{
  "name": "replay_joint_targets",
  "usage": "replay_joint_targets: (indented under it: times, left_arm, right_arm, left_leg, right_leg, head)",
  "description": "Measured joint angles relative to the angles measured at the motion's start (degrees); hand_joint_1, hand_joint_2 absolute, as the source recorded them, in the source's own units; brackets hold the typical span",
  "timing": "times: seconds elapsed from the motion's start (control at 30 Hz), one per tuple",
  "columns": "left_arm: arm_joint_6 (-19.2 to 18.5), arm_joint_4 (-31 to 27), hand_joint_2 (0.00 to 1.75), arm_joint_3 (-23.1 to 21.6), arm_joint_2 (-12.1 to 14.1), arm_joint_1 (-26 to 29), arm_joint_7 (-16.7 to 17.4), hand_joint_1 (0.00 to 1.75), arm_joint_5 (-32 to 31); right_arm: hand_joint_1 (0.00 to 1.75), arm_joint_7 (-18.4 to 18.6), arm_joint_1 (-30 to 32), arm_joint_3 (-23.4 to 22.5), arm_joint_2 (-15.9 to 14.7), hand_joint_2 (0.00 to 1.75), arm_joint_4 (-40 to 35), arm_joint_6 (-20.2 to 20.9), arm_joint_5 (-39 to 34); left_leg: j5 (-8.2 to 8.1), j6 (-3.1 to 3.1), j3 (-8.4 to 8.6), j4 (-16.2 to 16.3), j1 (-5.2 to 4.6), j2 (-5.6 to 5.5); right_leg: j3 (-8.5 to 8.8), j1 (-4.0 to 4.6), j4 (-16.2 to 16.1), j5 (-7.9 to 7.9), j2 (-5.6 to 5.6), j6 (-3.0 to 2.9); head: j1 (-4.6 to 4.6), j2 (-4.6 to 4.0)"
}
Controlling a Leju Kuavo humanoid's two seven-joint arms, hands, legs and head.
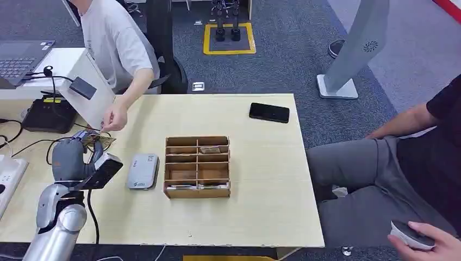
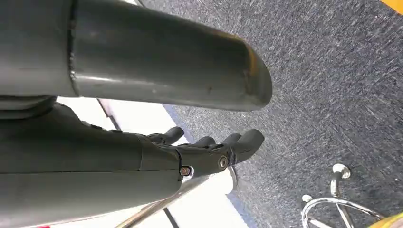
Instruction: Pass the card to the sensor for recognition and then transmit it.
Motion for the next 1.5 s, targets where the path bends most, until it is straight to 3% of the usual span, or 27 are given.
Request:
replay_joint_targets:
  times: [0.13, 0.23, 0.5, 0.63, 0.87, 1.1, 1.5]
  left_arm:
    - [-7.3, 0.0, 1.75, 1.4, -2.6, 0.0, 2.2, 1.75, 12.0]
    - [-9.2, 0.0, 1.75, 2.1, -4.0, 0.0, 3.1, 1.75, 14.8]
    - [-9.3, 0.0, 1.75, 2.7, -5.1, 0.0, 3.1, 1.75, 14.4]
    - [-10.9, 0.0, 1.75, 2.7, -5.7, 0.2, 6.3, 1.75, 16.1]
    - [-10.2, 3.6, 1.75, 2.7, -7.8, 0.2, 10.3, 1.75, 16.3]
    - [-9.0, 6.6, 1.75, 2.7, -9.7, 0.1, 11.0, 1.75, 15.2]
    - [-9.0, 6.9, 1.75, 2.7, -9.8, 0.1, 11.0, 1.75, 15.2]
  right_arm:
    - [0.00, 0.3, 0.1, -0.5, 0.0, 0.00, 0.0, -0.8, -0.1]
    - [0.00, 0.3, 0.2, -0.9, 0.0, 0.00, 0.0, -1.0, -0.1]
    - [0.00, 0.3, 0.2, -1.0, 0.0, 0.00, 0.0, -1.0, -0.1]
    - [0.00, 0.5, 0.2, -1.0, 0.0, 0.00, 0.0, -1.0, 0.1]
    - [0.00, 1.0, 0.2, -1.2, 0.0, 0.00, 0.0, -1.3, 0.7]
    - [0.00, 1.3, 0.2, -1.3, 0.0, 0.00, 0.0, -1.3, 0.9]
    - [0.00, 1.4, 0.2, -1.3, 0.0, 0.00, 0.0, -1.3, 0.9]
  left_leg:
    - [0.00, 0.00, 0.00, 0.0, -0.01, 0.00]
    - [0.00, 0.00, 0.00, 0.0, 0.00, 0.00]
    - [0.00, 0.00, 0.00, 0.0, 0.00, 0.00]
    - [0.00, 0.00, 0.00, 0.0, 0.00, 0.00]
    - [0.00, 0.00, 0.00, 0.0, -0.01, 0.01]
    - [0.00, 0.00, -0.01, 0.0, 0.00, 0.01]
    - [0.00, 0.00, 0.00, 0.0, -0.01, 0.01]
  right_leg:
    - [0.00, 0.00, 0.0, 0.00, 0.00, 0.00]
    - [0.00, 0.00, 0.0, 0.00, 0.00, 0.00]
    - [-0.02, 0.00, 0.0, 0.00, 0.00, -0.01]
    - [-0.02, 0.00, 0.0, 0.00, 0.01, -0.01]
    - [-0.03, -0.01, 0.0, 0.00, 0.01, 0.00]
    - [-0.05, 0.00, 0.0, 0.00, 0.01, 0.00]
    - [-0.05, 0.00, 0.0, 0.00, 0.01, 0.00]
  head:
    - [0.00, -0.02]
    - [0.00, -0.02]
    - [0.00, -0.02]
    - [-0.02, -0.02]
    - [0.00, 0.00]
    - [0.00, 0.00]
    - [-0.02, -0.02]
